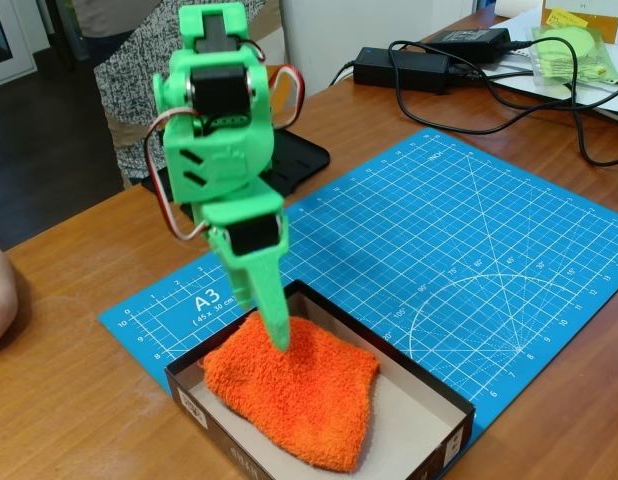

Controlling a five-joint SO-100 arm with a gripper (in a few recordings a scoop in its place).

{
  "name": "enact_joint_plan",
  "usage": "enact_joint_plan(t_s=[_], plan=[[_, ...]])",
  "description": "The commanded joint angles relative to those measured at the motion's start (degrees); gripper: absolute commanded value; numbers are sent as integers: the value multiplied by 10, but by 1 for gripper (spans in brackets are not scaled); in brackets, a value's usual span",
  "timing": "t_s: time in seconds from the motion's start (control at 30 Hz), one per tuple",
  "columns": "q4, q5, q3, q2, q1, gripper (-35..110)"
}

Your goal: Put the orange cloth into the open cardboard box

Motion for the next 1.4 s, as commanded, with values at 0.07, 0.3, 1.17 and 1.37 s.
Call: enact_joint_plan(t_s=[0.07,0.3,1.17,1.37], plan=[[11,11,152,249,-69,41],[11,70,438,593,-261,31],[-258,134,1267,1305,-238,0],[-276,168,1335,1304,-282,0]])
